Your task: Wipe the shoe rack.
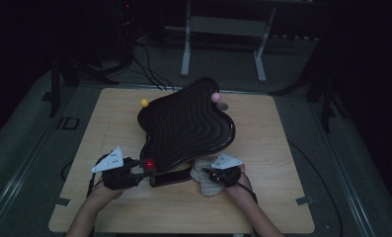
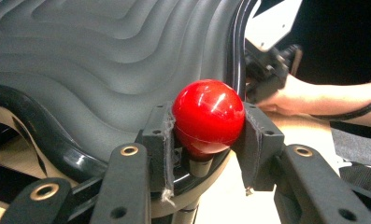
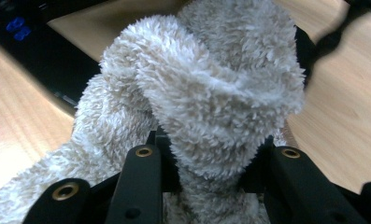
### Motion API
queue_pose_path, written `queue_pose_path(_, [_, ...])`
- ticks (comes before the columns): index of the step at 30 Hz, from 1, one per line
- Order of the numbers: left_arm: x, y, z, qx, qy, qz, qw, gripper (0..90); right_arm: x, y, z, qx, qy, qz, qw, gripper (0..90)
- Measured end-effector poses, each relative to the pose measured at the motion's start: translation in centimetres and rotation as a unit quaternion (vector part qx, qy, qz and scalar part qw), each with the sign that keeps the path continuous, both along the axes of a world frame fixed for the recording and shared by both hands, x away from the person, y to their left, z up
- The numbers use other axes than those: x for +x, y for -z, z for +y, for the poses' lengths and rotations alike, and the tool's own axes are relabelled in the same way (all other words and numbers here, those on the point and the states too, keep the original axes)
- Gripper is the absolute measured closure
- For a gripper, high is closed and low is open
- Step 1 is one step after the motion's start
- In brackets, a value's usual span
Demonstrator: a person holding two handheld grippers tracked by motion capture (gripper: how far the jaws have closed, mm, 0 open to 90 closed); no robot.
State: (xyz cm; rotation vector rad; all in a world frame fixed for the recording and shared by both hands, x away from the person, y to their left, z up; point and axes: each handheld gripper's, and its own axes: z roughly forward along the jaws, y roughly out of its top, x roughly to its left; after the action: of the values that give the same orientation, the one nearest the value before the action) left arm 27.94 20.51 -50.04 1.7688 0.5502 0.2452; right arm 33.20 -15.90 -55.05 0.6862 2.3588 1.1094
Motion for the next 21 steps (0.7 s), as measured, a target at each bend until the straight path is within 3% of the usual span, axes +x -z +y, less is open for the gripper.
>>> queue_pose_path(2, [0.1,0.1,0.0,-0.004,0.003,0.001,1.0,59.9,-0.7,0.2,0.2,-0.007,0.0,-0.005,1.0,67.7])
queue_pose_path(4, [0.1,0.0,0.0,-0.002,0.003,0.001,1.0,59.9,-1.7,0.2,1.1,-0.001,-0.03,0.007,0.9995,67.6])
queue_pose_path(6, [0.1,0.0,0.0,-0.002,0.003,0.001,1.0,59.9,-2.5,0.2,2.0,-0.013,-0.057,0.0,0.9983,67.5])
queue_pose_path(8, [0.1,0.0,0.0,0.0,0.002,0.0,1.0,59.9,-2.3,-0.1,2.2,-0.014,-0.067,0.001,0.9977,67.4])
queue_pose_path(13, [0.1,0.1,0.1,-0.003,0.005,0.001,1.0,59.9,0.0,-0.2,1.6,-0.001,0.0,-0.002,1.0,67.3])
queue_pose_path(15, [0.1,0.1,0.1,-0.007,0.005,0.002,1.0,59.9,-0.2,-0.1,2.4,0.0,0.004,-0.001,1.0,67.3])
queue_pose_path(21, [0.0,0.1,0.0,-0.003,0.004,0.002,1.0,59.9,-2.7,0.1,5.2,0.005,-0.069,0.006,0.9976,67.3])
